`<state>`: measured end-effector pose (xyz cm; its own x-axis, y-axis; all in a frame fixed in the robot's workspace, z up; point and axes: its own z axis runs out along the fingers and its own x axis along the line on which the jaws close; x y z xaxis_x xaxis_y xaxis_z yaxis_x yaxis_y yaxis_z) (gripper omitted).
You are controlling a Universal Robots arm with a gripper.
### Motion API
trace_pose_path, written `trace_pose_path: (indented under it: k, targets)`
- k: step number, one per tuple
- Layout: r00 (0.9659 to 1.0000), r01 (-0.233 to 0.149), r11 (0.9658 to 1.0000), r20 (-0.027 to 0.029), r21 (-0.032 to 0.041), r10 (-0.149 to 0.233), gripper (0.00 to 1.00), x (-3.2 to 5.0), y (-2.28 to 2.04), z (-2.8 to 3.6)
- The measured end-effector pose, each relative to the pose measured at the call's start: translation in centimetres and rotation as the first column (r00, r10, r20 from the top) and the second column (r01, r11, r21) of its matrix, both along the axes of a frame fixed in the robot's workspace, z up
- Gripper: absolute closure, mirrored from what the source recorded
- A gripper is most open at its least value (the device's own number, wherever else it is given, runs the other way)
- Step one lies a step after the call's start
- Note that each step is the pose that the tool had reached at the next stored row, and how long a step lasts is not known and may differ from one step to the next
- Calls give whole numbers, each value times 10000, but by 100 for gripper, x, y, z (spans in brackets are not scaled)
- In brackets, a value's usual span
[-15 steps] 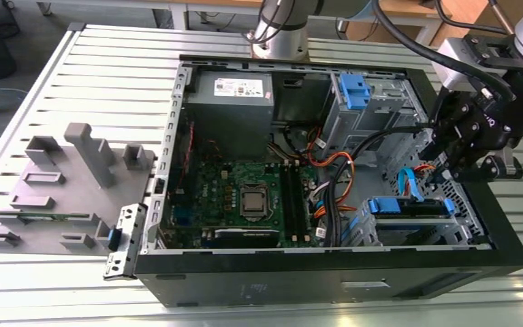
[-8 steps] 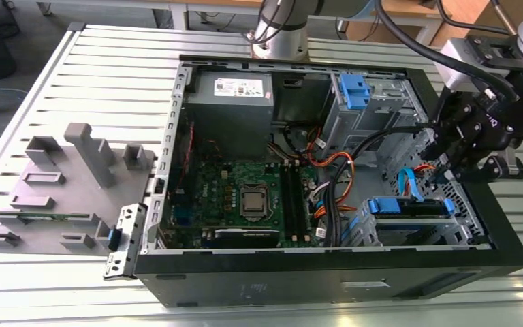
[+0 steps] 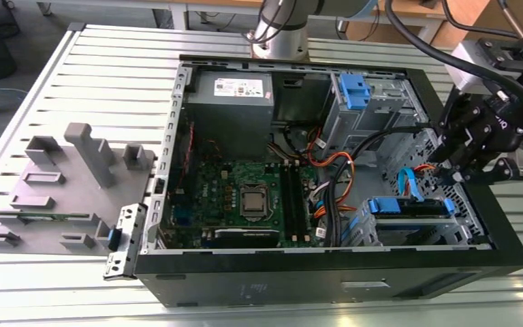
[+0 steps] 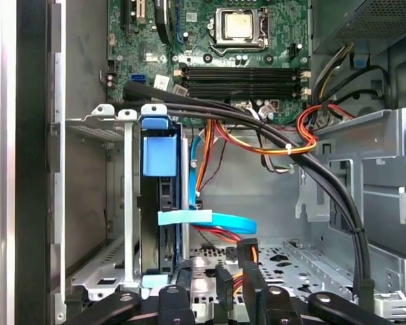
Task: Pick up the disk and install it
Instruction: 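Insert the second disk wire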
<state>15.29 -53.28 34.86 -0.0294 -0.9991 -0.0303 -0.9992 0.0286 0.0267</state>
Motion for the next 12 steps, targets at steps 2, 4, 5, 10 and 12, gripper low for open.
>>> trace_pose_path:
  k: [2, 4, 5, 10, 12]
  targets:
    - [10000, 0, 9999, -7, -103, 0, 58, 13, 1, -12]
    - [10000, 0, 9998, -18, -223, 0, 58, 24, 2, -28]
    - [10000, 0, 9996, -24, -285, 0, 58, 30, 3, -36]
    - [10000, -2, 9988, -46, -489, 0, 58, 64, 7, -58]
    - [10000, 0, 9987, -47, -503, -2, 58, 65, 7, -61]
